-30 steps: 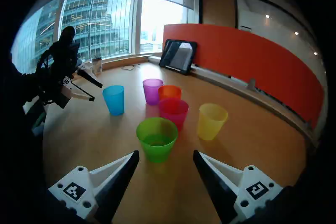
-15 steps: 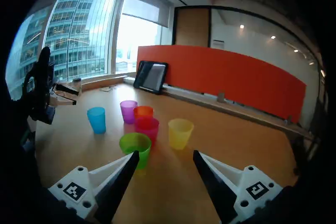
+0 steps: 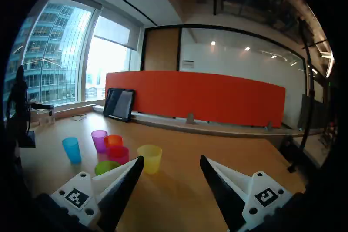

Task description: Pour water

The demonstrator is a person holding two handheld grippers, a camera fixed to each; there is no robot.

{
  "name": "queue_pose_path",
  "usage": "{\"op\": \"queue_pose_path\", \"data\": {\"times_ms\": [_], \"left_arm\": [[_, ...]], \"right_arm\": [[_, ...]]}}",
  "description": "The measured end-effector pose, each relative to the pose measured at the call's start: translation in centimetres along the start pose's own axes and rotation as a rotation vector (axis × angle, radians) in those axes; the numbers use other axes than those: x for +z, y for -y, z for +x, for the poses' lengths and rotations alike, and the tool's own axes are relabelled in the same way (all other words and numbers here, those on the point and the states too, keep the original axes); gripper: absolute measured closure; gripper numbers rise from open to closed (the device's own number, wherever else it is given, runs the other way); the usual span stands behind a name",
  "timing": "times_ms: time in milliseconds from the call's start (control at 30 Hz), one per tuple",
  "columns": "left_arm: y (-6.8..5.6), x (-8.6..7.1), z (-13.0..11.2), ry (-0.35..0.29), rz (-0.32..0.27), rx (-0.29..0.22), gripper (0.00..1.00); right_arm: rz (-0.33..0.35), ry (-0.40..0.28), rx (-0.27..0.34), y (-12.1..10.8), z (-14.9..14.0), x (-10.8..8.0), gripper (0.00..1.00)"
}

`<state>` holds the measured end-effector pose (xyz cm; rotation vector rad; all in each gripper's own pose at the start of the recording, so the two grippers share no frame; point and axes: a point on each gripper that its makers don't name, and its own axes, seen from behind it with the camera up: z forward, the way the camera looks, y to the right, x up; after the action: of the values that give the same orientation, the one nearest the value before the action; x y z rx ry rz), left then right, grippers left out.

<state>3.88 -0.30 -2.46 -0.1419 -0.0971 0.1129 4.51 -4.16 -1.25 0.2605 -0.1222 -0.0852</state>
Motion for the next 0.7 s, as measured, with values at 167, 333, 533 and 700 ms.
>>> {"op": "queue_pose_path", "data": {"times_ms": [167, 333, 533, 700], "left_arm": [[0.6, -0.2, 1.1, -0.050, 0.054, -0.020, 0.03], [0.5, -0.2, 2.1, -0.092, 0.080, -0.046, 0.03], [0.5, -0.5, 3.0, -0.134, 0.107, -0.061, 0.03], [0.4, -0.5, 2.8, -0.141, 0.115, -0.067, 0.04]], "right_arm": [[-0.078, -0.054, 0.010, -1.0, 1.0, 0.3, 0.00], [-0.143, -0.112, 0.014, -1.7, 2.6, 0.2, 0.00], [-0.222, -0.171, 0.060, -2.8, 3.8, -0.5, 0.00], [-0.244, -0.180, 0.080, -3.0, 3.5, -0.9, 0.00]]}}
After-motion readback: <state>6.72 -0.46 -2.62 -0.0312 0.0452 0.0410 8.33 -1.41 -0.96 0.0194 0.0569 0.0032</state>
